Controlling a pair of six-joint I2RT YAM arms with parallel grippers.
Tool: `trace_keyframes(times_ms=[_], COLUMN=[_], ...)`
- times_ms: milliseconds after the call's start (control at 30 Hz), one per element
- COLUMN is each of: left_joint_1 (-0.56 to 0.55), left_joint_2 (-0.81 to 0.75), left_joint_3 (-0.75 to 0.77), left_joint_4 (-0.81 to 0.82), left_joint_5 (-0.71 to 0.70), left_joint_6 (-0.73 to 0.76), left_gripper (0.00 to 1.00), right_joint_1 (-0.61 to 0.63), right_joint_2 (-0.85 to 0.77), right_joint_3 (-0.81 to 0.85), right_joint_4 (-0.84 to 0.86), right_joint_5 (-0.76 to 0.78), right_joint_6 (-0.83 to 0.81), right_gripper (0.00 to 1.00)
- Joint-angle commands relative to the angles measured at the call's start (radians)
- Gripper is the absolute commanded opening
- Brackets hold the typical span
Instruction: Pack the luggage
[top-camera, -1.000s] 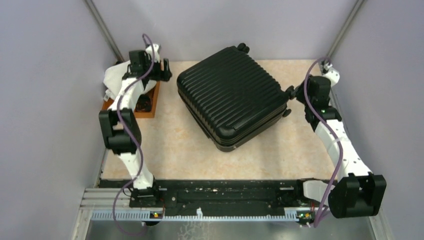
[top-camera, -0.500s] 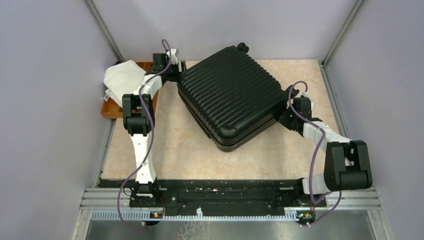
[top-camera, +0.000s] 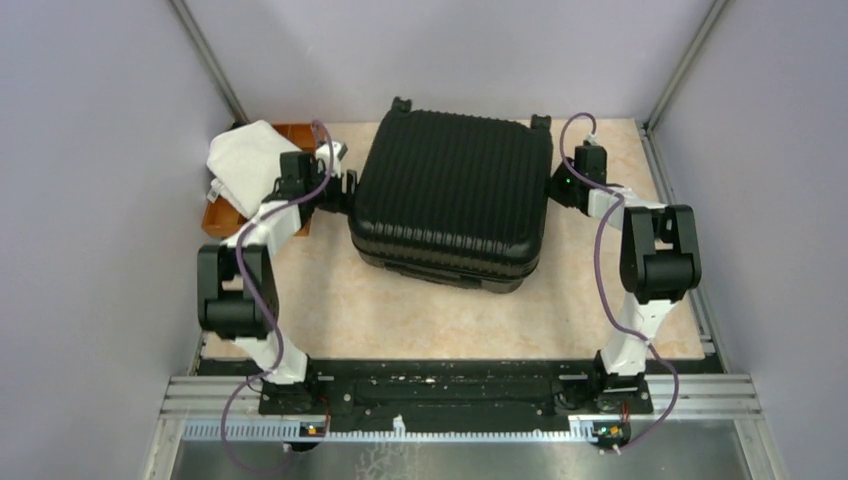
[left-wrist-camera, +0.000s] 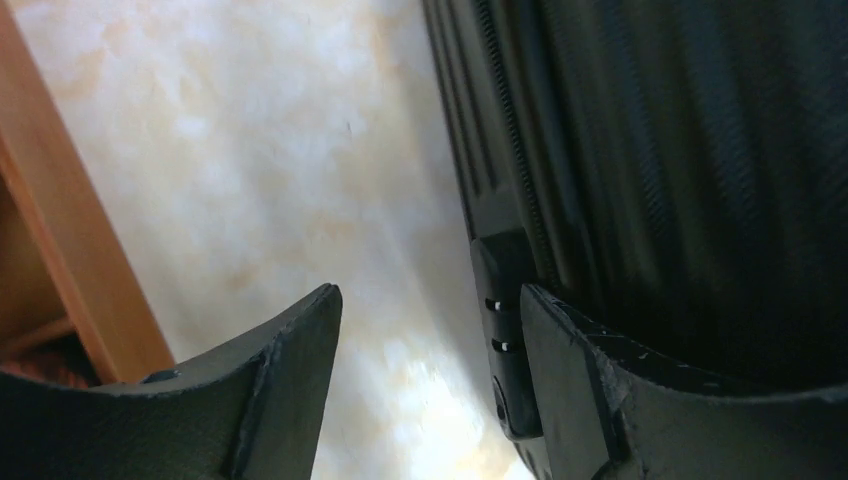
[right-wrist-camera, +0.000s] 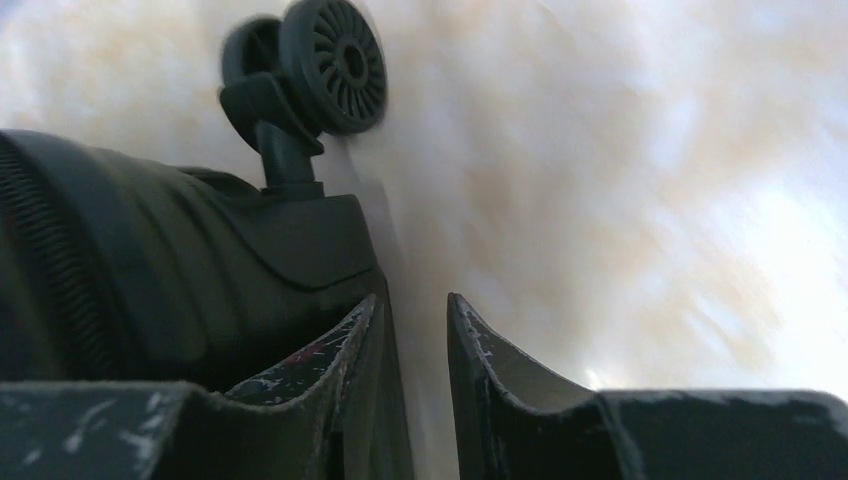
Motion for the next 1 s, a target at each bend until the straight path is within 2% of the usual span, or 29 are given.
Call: trace_keyframes(times_ms=[0, 67, 133, 233, 400, 533, 633, 767, 867, 967], left_joint_1=[-0.055, -0.036, 0.002, 0.075, 0.119, 0.153, 0.179, 0.190, 0.191, 0.191], left_joint_2=[-0.158, -0.176, -0.174, -0.161, -0.135, -0.132, -0.179, -0.278, -0.365, -0.434], left_joint_3=[-0.126, -0.106, -0.060, 0.011, 0.112, 0.181, 0.179, 0.099, -0.003, -0.080], left_joint_4=[-0.077, -0.106, -0.153, -0.209, -0.264, -0.371, -0.471, -0.665, -0.742, -0.754], left_joint_5=[0.089, 0.015, 0.007, 0.018, 0.025, 0.072, 0.137, 0.236, 0.231, 0.168], left_joint_6=[-0.022, -0.050, -0.077, -0.109, -0.149, -0.165, -0.092, 0.143, 0.296, 0.370], left_gripper=[0.76, 0.79, 0.80, 0.83, 0.86, 0.90, 0.93, 0.98, 0.98, 0.96], right_joint_1=[0.121, 0.118, 0.106, 0.074, 0.038, 0.040, 0.039, 0.064, 0.124, 0.214], right_joint_2=[0.069, 0.055, 0.006, -0.104, -0.323, -0.486, -0.594, -0.698, -0.703, -0.663], right_joint_3=[0.192, 0.185, 0.136, -0.024, -0.330, -0.570, -0.692, -0.764, -0.740, -0.697], right_joint_4=[0.183, 0.178, 0.166, 0.163, 0.199, 0.316, 0.356, 0.375, 0.362, 0.367], right_joint_5=[-0.216, -0.180, -0.132, -0.085, -0.013, -0.062, -0.083, -0.127, -0.145, -0.142], right_joint_6=[0.025, 0.023, -0.009, -0.052, -0.112, -0.126, -0.107, -0.094, -0.090, -0.073], right_gripper=[0.35, 0.40, 0.46, 0.54, 0.57, 0.58, 0.58, 0.55, 0.54, 0.54])
